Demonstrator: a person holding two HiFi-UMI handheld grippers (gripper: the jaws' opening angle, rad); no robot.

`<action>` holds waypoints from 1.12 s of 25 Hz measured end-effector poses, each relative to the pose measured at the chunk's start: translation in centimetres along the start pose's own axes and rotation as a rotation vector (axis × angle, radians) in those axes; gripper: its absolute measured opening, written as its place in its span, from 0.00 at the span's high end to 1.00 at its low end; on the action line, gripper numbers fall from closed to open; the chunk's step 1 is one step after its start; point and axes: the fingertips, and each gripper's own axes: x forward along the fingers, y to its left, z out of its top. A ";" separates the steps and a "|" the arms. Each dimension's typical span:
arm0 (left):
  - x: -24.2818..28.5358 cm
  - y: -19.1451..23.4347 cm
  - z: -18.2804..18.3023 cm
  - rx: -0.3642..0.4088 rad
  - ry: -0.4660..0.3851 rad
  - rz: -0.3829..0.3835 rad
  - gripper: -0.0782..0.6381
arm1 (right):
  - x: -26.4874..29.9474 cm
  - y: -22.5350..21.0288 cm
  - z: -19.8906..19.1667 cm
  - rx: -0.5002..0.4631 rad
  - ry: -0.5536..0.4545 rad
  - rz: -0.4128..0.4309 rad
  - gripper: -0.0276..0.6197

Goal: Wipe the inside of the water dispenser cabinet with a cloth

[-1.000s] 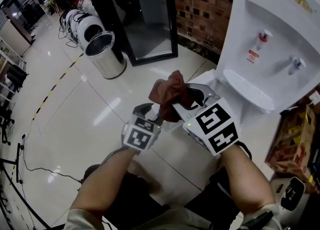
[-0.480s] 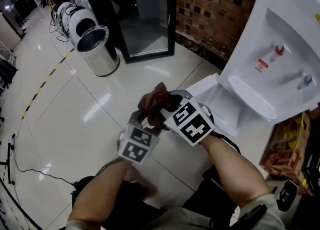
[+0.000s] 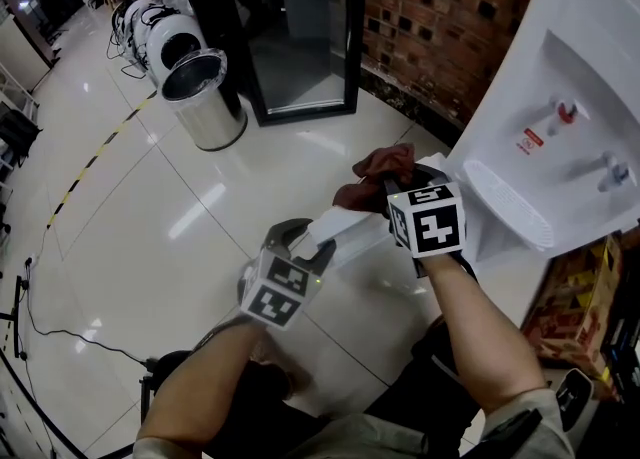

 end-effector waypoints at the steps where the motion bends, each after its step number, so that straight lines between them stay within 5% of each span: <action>1: 0.0 0.0 0.0 -0.001 0.001 0.001 0.61 | -0.3 -1.3 -0.3 0.029 0.000 -0.046 0.77; 7: 0.1 0.2 0.0 -0.006 0.015 0.006 0.61 | -1.6 -6.9 -2.1 0.178 0.013 -0.225 0.77; 13: 0.0 0.0 0.0 -0.015 0.023 -0.009 0.61 | -1.7 -7.0 -2.2 0.151 0.035 -0.246 0.77; 19: -2.5 0.5 2.7 -0.150 -0.111 -0.047 0.61 | -4.7 -4.6 -0.3 0.123 -0.059 -0.100 0.76; 28: -2.1 3.8 2.3 -0.364 -0.147 -0.059 0.61 | -11.1 6.1 -1.8 -0.213 -0.178 0.245 0.76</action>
